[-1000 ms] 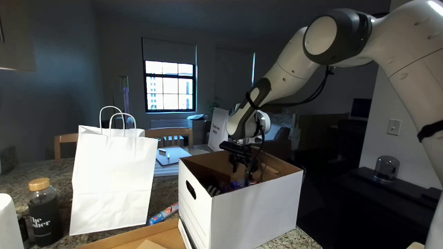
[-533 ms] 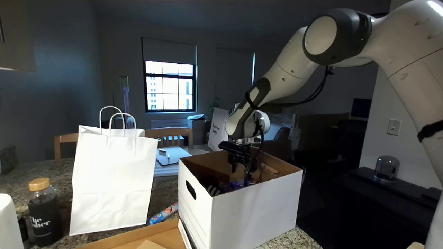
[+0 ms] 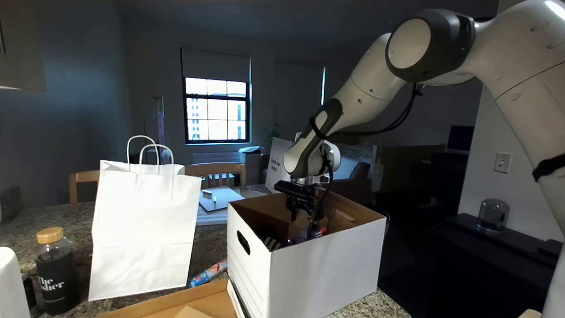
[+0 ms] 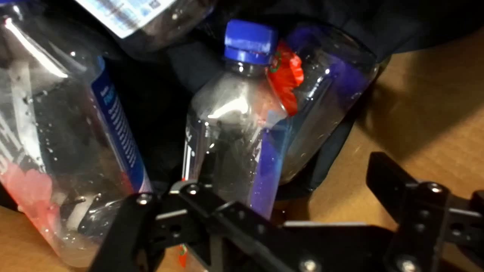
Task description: Pick up two bottles from the box and put them on the box cover
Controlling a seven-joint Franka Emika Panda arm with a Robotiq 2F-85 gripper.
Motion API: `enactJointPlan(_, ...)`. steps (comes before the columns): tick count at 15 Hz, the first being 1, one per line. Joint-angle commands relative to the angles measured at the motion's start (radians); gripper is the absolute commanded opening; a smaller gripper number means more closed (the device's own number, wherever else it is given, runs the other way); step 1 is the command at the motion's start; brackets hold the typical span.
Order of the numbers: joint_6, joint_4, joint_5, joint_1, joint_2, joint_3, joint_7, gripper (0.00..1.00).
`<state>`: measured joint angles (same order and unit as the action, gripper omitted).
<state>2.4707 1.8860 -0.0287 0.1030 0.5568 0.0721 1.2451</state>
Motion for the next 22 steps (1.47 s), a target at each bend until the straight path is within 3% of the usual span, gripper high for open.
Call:
enactJointPlan(1,-0.008,-0.021,-0.035,0.001,0.01,-0.015,-0.03,1.0)
enactJointPlan(13,-0.021,-0.019,-0.086,-0.007,0.017,-0.07,-0.095,1.0)
enactJointPlan(22,-0.023,-0.016,-0.109,-0.002,0.019,-0.066,-0.114,1.0)
